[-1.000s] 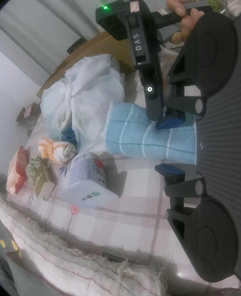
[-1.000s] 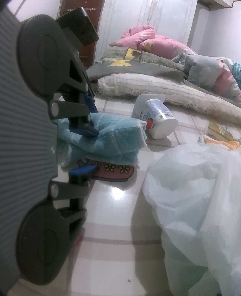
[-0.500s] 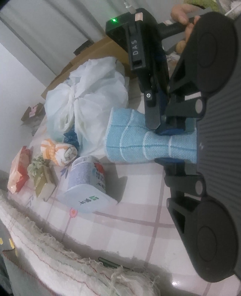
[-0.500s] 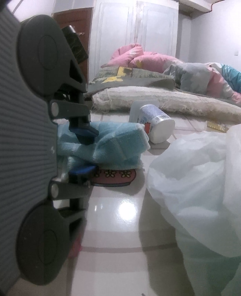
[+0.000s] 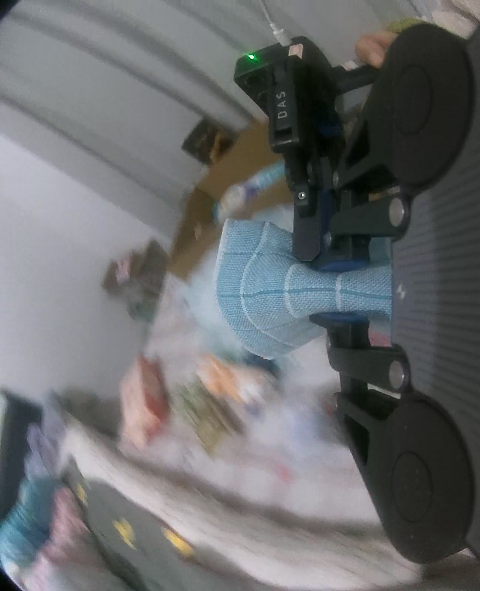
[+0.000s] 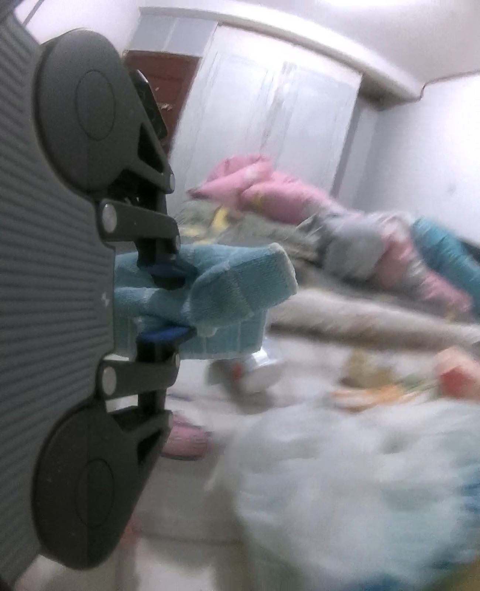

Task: Organize soft objects
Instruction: 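Carry the folded light blue towel with both grippers over the box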

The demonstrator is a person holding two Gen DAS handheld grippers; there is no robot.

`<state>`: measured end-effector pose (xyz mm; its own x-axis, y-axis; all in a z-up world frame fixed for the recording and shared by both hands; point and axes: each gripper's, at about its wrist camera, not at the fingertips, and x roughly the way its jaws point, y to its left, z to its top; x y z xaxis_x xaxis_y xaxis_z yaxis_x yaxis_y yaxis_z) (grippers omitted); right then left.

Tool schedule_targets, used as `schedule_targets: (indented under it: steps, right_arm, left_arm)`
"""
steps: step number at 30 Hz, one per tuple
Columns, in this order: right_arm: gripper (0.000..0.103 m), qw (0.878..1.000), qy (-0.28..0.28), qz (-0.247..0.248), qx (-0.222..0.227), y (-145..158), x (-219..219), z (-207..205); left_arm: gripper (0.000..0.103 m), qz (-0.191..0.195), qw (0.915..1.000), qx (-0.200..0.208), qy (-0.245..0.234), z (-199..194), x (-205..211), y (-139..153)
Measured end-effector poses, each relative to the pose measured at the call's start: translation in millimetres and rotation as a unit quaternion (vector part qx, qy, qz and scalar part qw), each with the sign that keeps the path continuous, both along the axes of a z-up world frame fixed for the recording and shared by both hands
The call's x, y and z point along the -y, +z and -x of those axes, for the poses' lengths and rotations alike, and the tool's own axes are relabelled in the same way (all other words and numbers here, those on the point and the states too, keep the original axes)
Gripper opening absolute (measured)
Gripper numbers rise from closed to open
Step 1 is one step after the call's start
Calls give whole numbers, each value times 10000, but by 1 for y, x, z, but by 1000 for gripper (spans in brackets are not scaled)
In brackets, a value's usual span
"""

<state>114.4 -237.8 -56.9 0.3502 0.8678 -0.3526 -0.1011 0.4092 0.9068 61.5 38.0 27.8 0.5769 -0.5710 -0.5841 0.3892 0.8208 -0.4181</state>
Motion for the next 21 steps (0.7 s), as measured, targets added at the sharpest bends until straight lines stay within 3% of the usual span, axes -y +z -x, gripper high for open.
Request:
schedule_targets:
  steps: [5, 9, 15, 21]
  right_arm:
    - [26, 9969, -619, 29, 486, 45, 78, -6]
    - [26, 9892, -1236, 381, 686, 76, 162, -15]
    - [26, 9745, -1889, 1180, 272, 88, 273, -47]
    - [26, 9544, -1933, 2271, -131, 74, 326, -87]
  left_arm:
    - [23, 217, 9971, 296, -661, -43, 82, 31]
    - [22, 578, 9916, 199, -1137, -87, 164, 35]
    - [22, 1018, 9820, -587, -1478, -152, 275, 0]
    - [21, 1001, 9775, -1239, -1384, -191, 336, -43]
